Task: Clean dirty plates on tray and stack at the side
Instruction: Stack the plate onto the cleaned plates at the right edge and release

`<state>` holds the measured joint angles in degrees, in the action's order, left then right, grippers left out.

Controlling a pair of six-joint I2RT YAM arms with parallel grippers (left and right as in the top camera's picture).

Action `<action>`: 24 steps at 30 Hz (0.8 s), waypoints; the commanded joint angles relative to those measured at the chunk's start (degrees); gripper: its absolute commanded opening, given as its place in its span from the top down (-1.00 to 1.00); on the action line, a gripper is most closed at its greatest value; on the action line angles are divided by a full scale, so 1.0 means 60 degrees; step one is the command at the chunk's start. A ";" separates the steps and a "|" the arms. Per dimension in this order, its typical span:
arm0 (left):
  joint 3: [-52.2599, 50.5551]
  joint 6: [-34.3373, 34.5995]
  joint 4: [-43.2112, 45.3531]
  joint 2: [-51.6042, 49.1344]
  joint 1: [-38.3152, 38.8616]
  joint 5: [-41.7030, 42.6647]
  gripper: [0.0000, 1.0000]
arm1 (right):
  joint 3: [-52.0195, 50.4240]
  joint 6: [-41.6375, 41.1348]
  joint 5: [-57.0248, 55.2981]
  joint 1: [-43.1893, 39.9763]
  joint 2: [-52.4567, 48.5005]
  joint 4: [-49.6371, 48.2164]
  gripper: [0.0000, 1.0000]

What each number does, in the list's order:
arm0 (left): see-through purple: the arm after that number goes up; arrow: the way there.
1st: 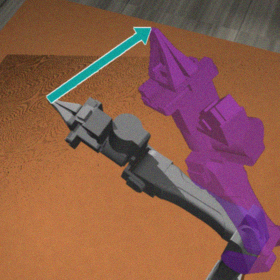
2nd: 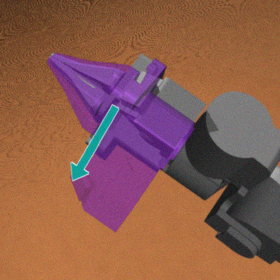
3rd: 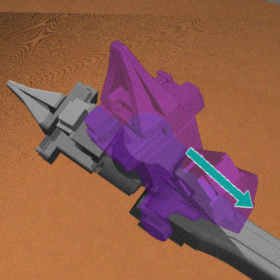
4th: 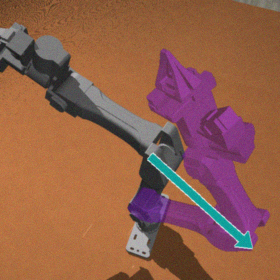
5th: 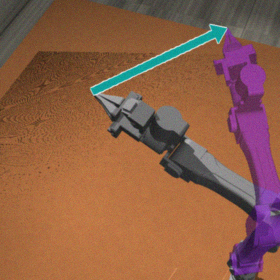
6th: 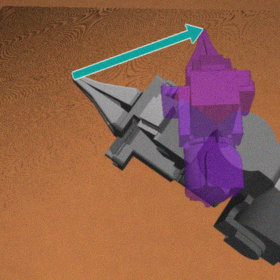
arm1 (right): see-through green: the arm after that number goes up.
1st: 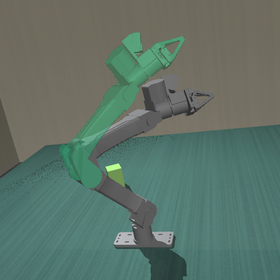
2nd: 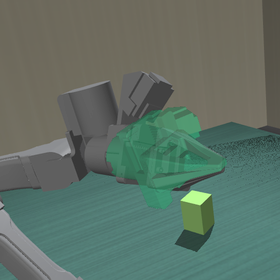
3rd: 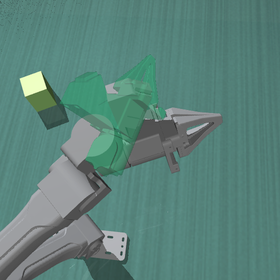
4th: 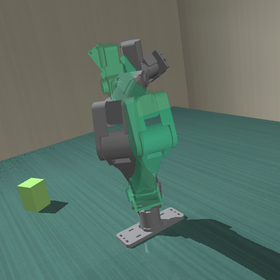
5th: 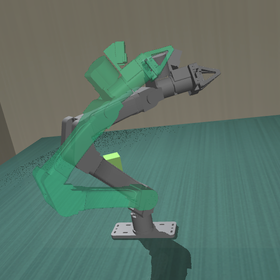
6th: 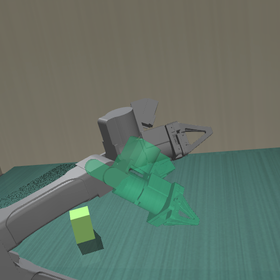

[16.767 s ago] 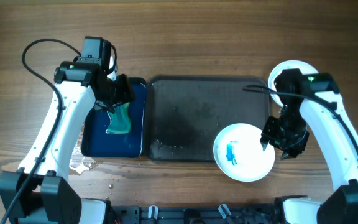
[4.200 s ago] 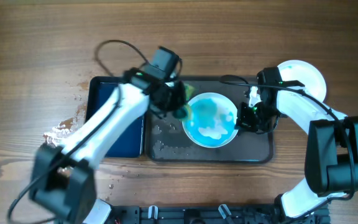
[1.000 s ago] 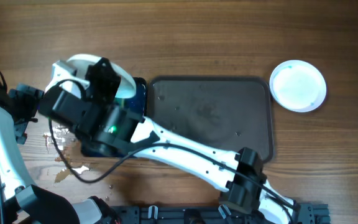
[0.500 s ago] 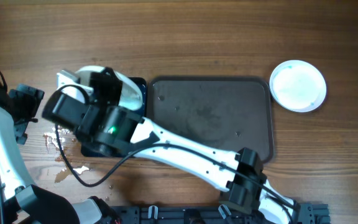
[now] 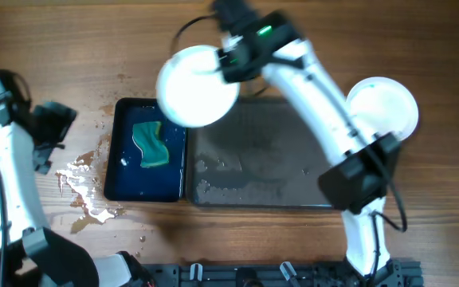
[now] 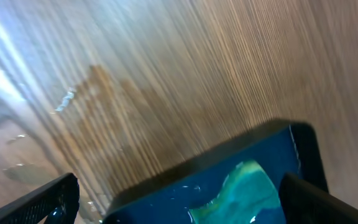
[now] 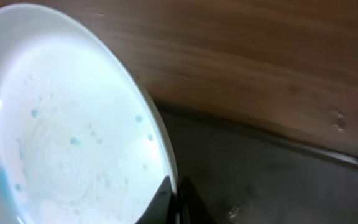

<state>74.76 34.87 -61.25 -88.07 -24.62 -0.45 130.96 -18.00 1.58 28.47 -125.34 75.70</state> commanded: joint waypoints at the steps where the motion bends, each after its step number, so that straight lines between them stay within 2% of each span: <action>1: 0.0040 0.0120 0.0142 -0.0448 0.0918 0.0113 -1.00 | 0.0102 -0.0288 0.0801 -0.1876 0.0463 0.0896 0.92; 5: 0.0040 0.0120 0.0335 -0.0827 0.1902 0.0106 -1.00 | 0.0098 0.0040 0.0226 -0.4521 0.0463 0.2240 0.91; 9: 0.0040 0.0124 0.0554 -0.0841 0.2208 0.0109 -1.00 | 0.0025 0.0466 0.0259 -0.6462 0.0463 0.2743 0.91; 13: 0.0040 0.0124 0.0576 -0.0845 0.2266 0.0106 -1.00 | -0.1373 0.0481 0.0266 -0.8462 0.0452 0.2597 0.91; 19: 0.0040 0.0124 0.0652 -0.0845 0.2266 0.0109 -1.00 | -0.3920 0.0219 0.0277 -0.9661 0.0452 0.1494 0.91; 24: 0.0040 0.0124 0.0703 -0.0845 0.2266 0.0113 -1.00 | -0.5348 0.0215 0.0656 -0.9653 0.0452 0.0222 0.91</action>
<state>74.76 34.87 -57.12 -92.71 -11.33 0.14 101.16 -16.43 3.29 -30.17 -123.61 79.33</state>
